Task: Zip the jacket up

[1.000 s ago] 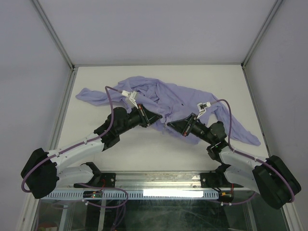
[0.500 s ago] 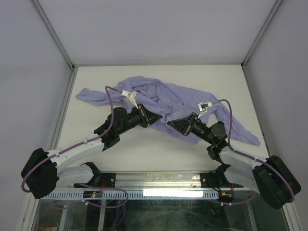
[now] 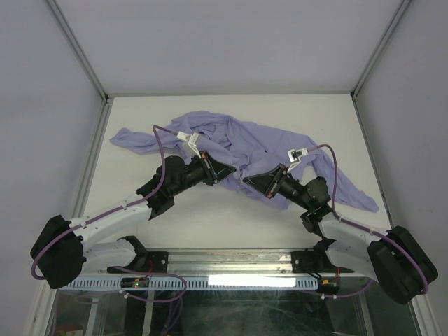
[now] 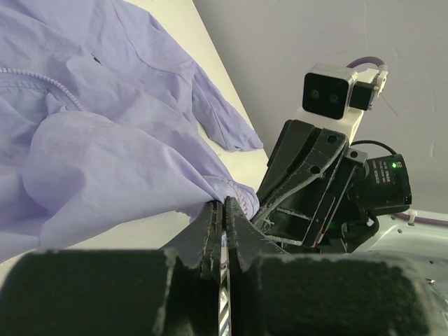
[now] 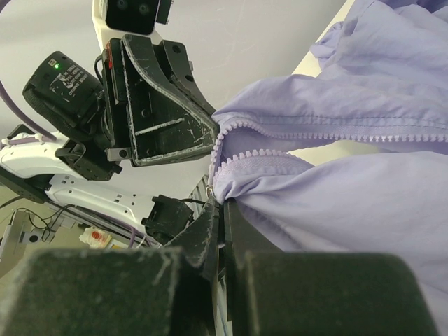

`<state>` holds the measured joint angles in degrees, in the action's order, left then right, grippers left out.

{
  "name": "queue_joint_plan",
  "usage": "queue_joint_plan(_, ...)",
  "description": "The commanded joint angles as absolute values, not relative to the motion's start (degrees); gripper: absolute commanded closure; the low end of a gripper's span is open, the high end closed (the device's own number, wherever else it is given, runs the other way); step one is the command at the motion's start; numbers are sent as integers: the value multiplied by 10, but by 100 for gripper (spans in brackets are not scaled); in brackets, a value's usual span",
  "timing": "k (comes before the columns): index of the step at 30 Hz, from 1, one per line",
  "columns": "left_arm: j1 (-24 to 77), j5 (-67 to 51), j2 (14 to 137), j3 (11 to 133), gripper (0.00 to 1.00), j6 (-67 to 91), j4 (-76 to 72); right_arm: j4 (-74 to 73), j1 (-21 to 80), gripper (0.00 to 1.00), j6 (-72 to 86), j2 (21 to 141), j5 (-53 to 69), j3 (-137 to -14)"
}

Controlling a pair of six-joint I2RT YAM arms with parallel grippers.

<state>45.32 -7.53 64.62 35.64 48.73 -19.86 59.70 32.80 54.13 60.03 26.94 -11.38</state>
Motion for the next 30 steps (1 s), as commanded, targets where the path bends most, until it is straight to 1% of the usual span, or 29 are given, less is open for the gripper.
queue_joint_plan(1,454,-65,651,371,100,492,-247,621,326,100,536,594,282,-123)
queue_joint_plan(11,454,-63,642,363,100,491,-242,614,326,100,533,576,265,-117)
queue_joint_plan(15,454,-62,642,366,100,491,-242,616,326,100,533,580,274,-120)
queue_joint_plan(30,454,-82,642,365,100,482,-233,597,325,100,541,579,246,-129)
